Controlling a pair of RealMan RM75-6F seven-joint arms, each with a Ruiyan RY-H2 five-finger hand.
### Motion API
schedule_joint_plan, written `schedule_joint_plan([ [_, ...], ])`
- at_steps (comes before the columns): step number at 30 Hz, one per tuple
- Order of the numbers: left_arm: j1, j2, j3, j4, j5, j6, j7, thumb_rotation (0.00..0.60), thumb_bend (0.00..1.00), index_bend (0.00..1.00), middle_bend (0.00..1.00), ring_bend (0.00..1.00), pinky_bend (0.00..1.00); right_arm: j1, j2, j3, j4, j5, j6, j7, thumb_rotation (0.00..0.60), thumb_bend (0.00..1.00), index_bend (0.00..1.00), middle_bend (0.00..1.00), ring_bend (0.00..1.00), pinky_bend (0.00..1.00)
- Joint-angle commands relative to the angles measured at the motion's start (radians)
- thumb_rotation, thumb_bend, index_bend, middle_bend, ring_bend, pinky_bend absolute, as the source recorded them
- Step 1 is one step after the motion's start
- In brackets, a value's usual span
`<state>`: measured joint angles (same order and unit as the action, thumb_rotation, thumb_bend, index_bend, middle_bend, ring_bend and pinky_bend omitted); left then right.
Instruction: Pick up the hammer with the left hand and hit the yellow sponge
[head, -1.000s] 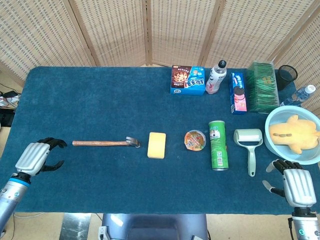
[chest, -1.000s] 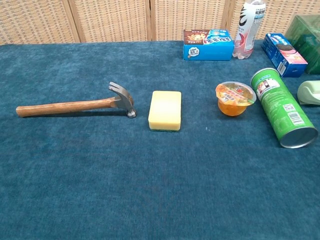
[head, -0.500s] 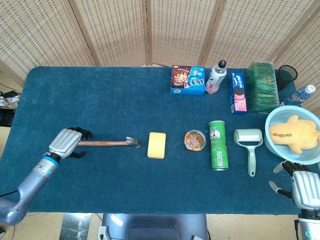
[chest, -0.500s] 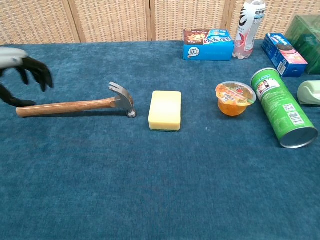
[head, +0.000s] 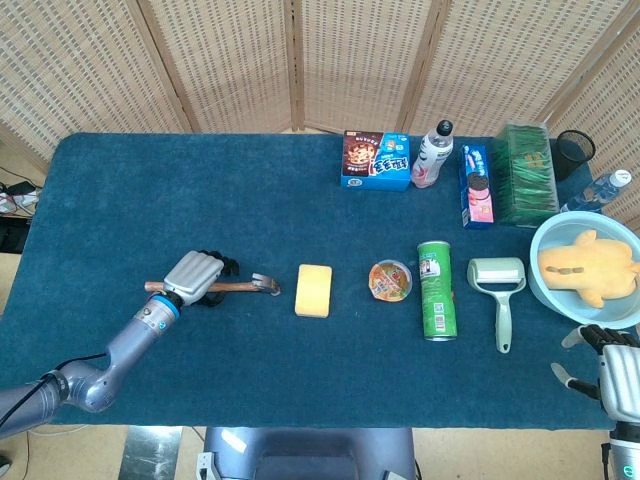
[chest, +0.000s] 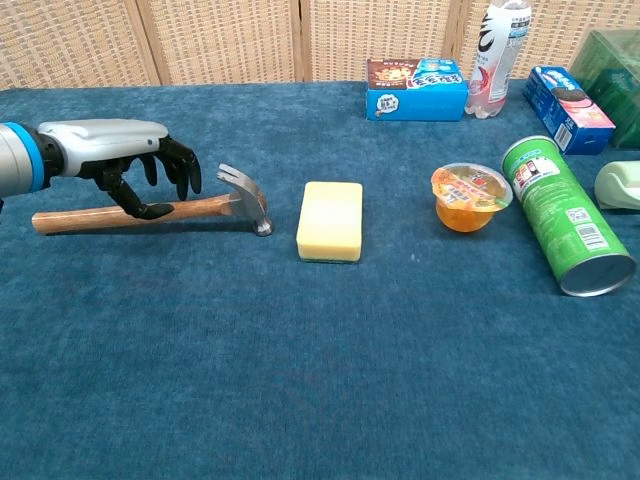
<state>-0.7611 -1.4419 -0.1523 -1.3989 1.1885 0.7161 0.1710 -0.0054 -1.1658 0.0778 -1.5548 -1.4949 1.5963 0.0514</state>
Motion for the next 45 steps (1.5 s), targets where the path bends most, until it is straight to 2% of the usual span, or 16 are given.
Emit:
schedule_joint_plan([
  [1, -0.013, -0.01, 0.002, 0.012, -0.015, -0.011, 0.005, 0.6, 0.47, 0.33, 0.37, 0.26, 0.3, -0.003, 0.002, 0.0, 0.0, 0.0, 0.002, 0.001, 0.6, 0.18, 0.53, 0.51, 0.48, 0.4],
  [15, -0.03, -0.031, 0.031, 0.046, -0.046, -0.03, -0.005, 0.6, 0.45, 0.33, 0.37, 0.26, 0.31, -0.012, 0.004, 0.0, -0.005, 0.001, 0.005, -0.005, 0.6, 0.18, 0.53, 0.51, 0.48, 0.4],
  [20, -0.037, -0.044, 0.035, 0.066, -0.059, -0.046, -0.015, 0.6, 0.5, 0.33, 0.37, 0.27, 0.37, -0.019, 0.006, 0.0, -0.009, 0.006, 0.01, -0.005, 0.6, 0.18, 0.53, 0.51, 0.48, 0.4],
  [23, -0.045, -0.049, 0.042, 0.08, -0.063, -0.063, -0.017, 0.6, 0.57, 0.33, 0.37, 0.31, 0.42, -0.027, 0.009, -0.001, -0.013, 0.01, 0.015, -0.002, 0.6, 0.18, 0.53, 0.51, 0.48, 0.4],
  [27, -0.059, -0.049, 0.048, 0.091, -0.073, -0.093, -0.019, 0.6, 0.65, 0.43, 0.44, 0.41, 0.5, -0.038, 0.013, -0.003, -0.021, 0.012, 0.026, 0.003, 0.6, 0.18, 0.54, 0.51, 0.48, 0.41],
  [30, -0.066, -0.046, 0.05, 0.089, -0.075, -0.108, -0.032, 0.6, 0.67, 0.53, 0.51, 0.48, 0.55, -0.049, 0.016, -0.006, -0.027, 0.014, 0.036, 0.0, 0.6, 0.18, 0.54, 0.51, 0.48, 0.41],
  [37, -0.052, -0.052, 0.026, 0.08, -0.043, -0.07, -0.112, 0.6, 0.62, 0.56, 0.57, 0.57, 0.64, -0.056, 0.016, -0.003, -0.032, 0.012, 0.046, -0.004, 0.6, 0.18, 0.54, 0.51, 0.48, 0.41],
  [45, -0.024, -0.01, 0.022, 0.04, 0.085, -0.004, -0.259, 0.6, 0.5, 0.56, 0.61, 0.63, 0.68, -0.065, 0.017, -0.002, -0.036, 0.007, 0.057, -0.005, 0.6, 0.18, 0.54, 0.51, 0.48, 0.41],
])
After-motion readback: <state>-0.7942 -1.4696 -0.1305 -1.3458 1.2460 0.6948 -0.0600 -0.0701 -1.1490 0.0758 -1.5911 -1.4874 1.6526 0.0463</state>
